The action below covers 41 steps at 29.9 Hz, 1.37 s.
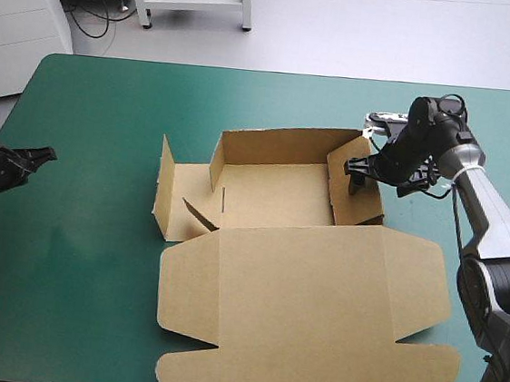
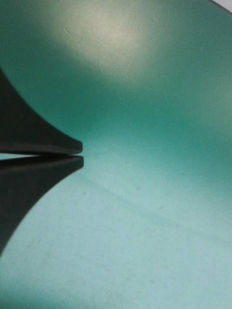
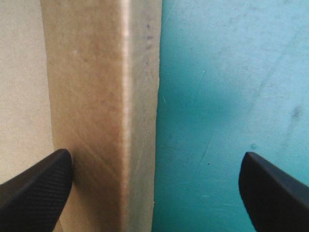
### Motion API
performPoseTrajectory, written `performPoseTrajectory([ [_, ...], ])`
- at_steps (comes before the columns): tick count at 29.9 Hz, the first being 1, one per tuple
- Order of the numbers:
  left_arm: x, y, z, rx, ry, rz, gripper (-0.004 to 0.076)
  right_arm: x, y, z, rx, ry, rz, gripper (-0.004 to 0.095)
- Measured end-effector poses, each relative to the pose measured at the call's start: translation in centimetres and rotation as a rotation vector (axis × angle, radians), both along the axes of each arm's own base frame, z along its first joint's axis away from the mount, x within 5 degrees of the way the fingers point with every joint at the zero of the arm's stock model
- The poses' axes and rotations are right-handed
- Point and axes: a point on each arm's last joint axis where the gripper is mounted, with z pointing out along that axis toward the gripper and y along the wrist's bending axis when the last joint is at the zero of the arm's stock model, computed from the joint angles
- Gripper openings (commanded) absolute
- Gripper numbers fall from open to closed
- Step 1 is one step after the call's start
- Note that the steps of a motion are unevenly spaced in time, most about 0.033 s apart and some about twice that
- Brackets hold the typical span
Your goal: Fold the box
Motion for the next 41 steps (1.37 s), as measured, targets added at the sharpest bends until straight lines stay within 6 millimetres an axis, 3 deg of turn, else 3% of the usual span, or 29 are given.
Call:
performPoseTrajectory([
  [6, 0.0, 0.0, 0.0, 0.001, -0.003, 0.000, -0.0017, -0.1, 0.1, -0.2, -0.002, 0.005, 0.007, 0.0860],
  [12, 0.0, 0.0, 0.0, 0.001, -0.003, 0.000, -0.0017, -0.4, 1.7, -0.3, -0.027, 0.001, 0.061, 0.0853],
  [18, 0.0, 0.0, 0.0, 0.000, 0.001, 0.000, -0.0017, -0.1, 2.1, -1.4, -0.044, 0.026, 0.072, 0.0708],
  [22, 0.0, 0.0, 0.0, -0.001, 0.002, 0.000, -0.0017, 0.0, 2.1, -1.9, -0.047, 0.035, 0.068, 0.0491],
  [27, 0.0, 0.0, 0.0, -0.002, 0.005, -0.001, -0.0017, 0.0, 2.2, -1.9, -0.045, 0.036, 0.065, -0.0030],
  [36, -0.1, -0.1, 0.0, -0.012, 0.008, -0.009, -0.0017, 0.2, 2.1, -1.6, -0.058, 0.020, 0.066, -0.0008],
  [41, 0.0, -0.2, 0.0, -0.008, 0.008, -0.022, -0.0017, -0.1, 2.0, 0.1, -0.052, -0.029, 0.065, -0.0008],
])
